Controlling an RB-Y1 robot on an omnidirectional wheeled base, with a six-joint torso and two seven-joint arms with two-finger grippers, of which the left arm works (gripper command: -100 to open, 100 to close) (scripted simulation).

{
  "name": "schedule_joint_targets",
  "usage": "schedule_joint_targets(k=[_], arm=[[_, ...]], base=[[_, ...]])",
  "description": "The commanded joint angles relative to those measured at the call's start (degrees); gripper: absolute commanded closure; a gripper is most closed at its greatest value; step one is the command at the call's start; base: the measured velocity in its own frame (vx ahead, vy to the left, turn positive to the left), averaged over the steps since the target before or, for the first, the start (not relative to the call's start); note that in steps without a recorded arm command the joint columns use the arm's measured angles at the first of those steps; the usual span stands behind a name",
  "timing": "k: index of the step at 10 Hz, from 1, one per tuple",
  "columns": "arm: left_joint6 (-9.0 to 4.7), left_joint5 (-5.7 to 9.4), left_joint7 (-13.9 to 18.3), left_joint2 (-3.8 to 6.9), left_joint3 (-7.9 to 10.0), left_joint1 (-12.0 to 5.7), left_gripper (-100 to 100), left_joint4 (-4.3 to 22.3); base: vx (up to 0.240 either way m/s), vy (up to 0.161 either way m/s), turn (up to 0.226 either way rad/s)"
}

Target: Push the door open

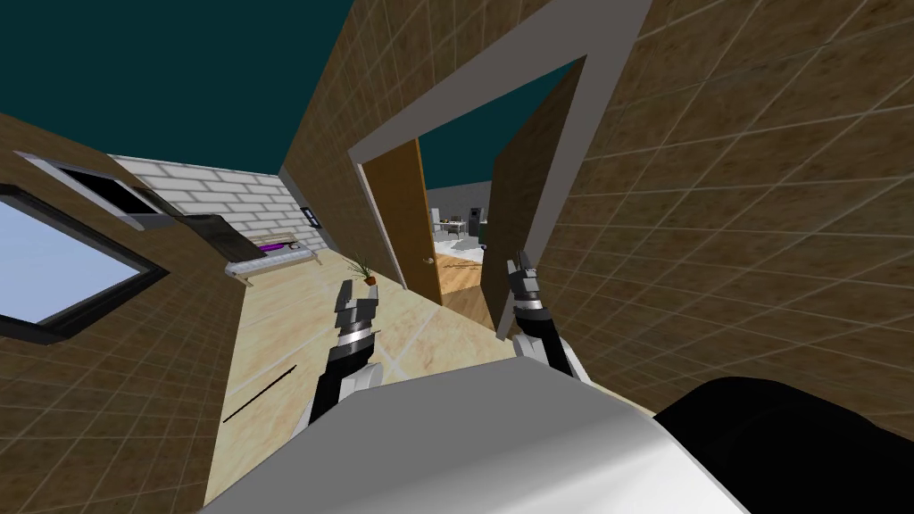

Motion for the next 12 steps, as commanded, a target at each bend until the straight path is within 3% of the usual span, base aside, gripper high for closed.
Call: schedule_joint_targets(k=[1,12], arm=[[-0.25,-0.37,0.2,0.47,-0.68,-1.15,-100,2.4],[-3.24,-2.32,1.9,2.42,-4.37,-7.23,-100,17.0]], base=[[0.163,0.067,-0.034],[0.098,0.053,-0.023]])
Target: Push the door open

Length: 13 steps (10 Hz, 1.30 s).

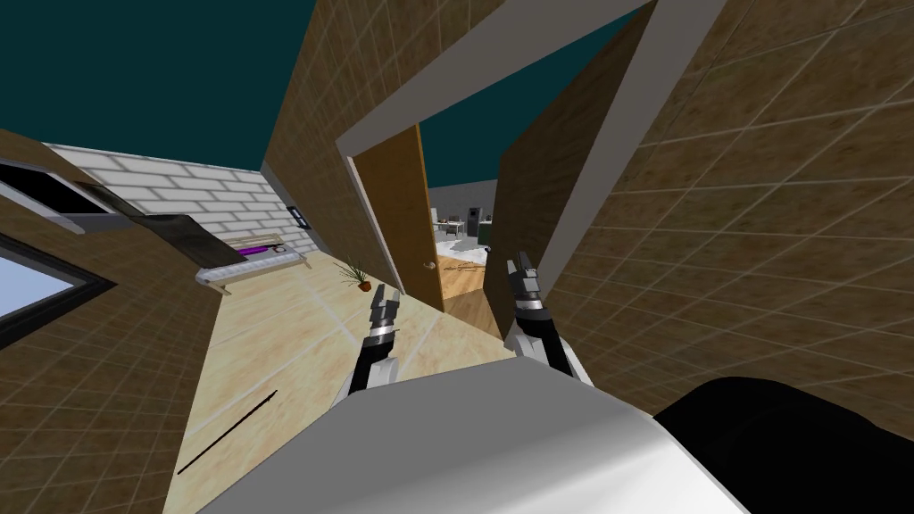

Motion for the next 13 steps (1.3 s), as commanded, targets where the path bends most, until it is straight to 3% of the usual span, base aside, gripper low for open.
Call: schedule_joint_targets(k=[1,10,11,13], arm=[[-0.48,-0.29,0.4,0.34,-0.57,-1.02,-100,2.4],[-3.48,-2.25,2.0,1.47,-4.27,-7.12,-100,17.0],[-3.48,-2.25,2.0,1.47,-4.27,-7.12,-100,17.1],[-4.18,-2.7,2.4,1.66,-5.13,-8.53,-100,20.5]], base=[[0.092,0.059,-0.022],[0.095,0.07,-0.029],[0.06,0.043,-0.015],[0.056,0.039,-0.023]])
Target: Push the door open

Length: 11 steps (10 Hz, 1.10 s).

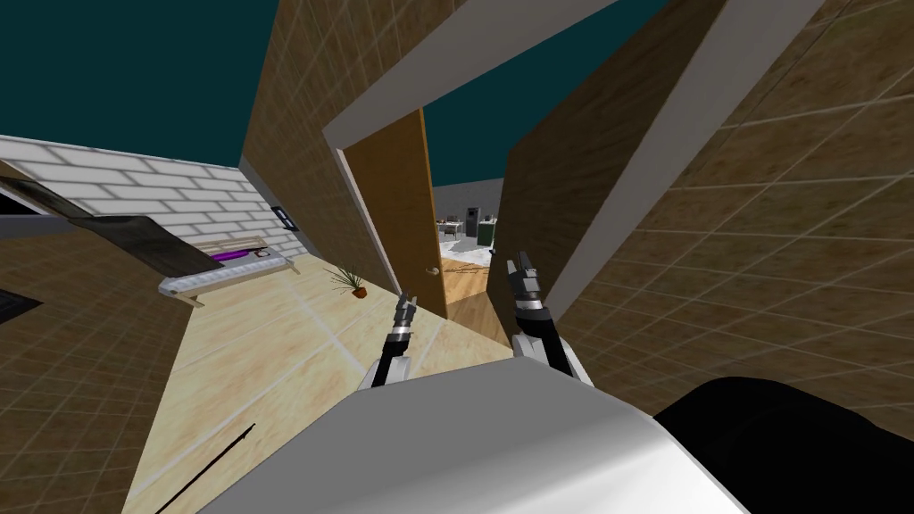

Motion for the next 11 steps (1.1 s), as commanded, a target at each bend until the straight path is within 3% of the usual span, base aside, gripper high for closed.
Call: schedule_joint_targets(k=[1,2,3,11], arm=[[-0.43,-0.45,0.2,-0.03,-0.82,-0.93,-100,2.4],[-0.78,-0.67,0.4,0.04,-1.25,-1.64,-100,4.1],[-0.78,-0.67,0.4,0.04,-1.25,-1.64,-100,4.1],[-3.52,-2.46,1.8,0.49,-4.63,-7.2,-100,17.5]], base=[[0.089,0.06,-0.034],[0.099,0.087,-0.028],[0.07,0.063,-0.013],[0.088,0.068,-0.028]])
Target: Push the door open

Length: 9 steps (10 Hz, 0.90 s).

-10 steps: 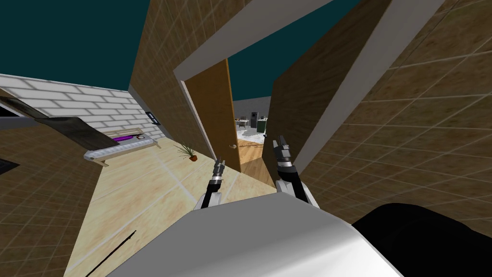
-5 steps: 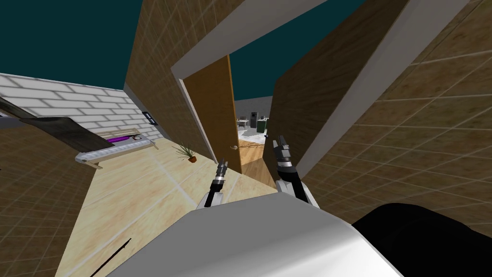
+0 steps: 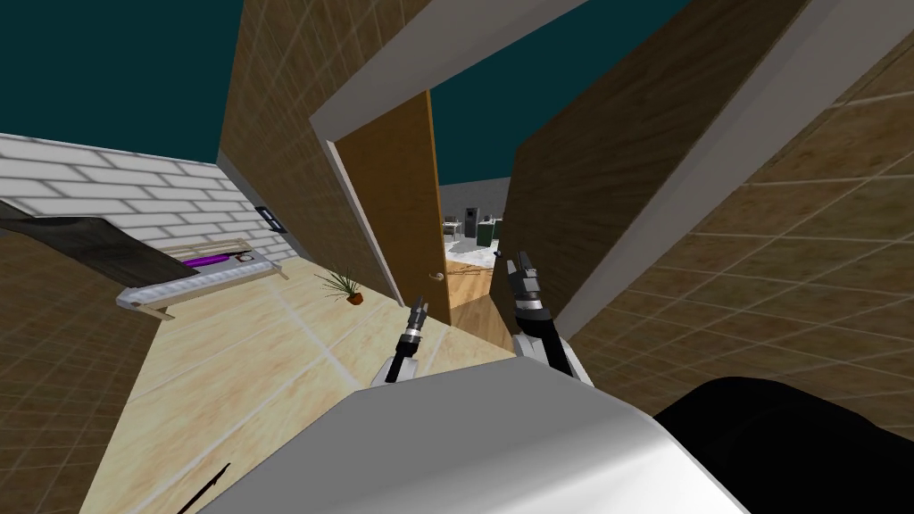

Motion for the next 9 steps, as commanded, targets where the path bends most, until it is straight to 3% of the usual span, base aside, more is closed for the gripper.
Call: schedule_joint_targets(k=[1,8,9], arm=[[-0.64,-0.3,0.4,0.2,-0.59,-1.34,-100,2.9],[-2.78,-1.7,1.6,0.33,-3.24,-5.7,-100,13.6],[-2.78,-1.7,1.6,0.33,-3.24,-5.7,-100,13.6]], base=[[0.089,0.066,-0.027],[0.092,0.071,-0.028],[0.05,0.041,-0.009]])
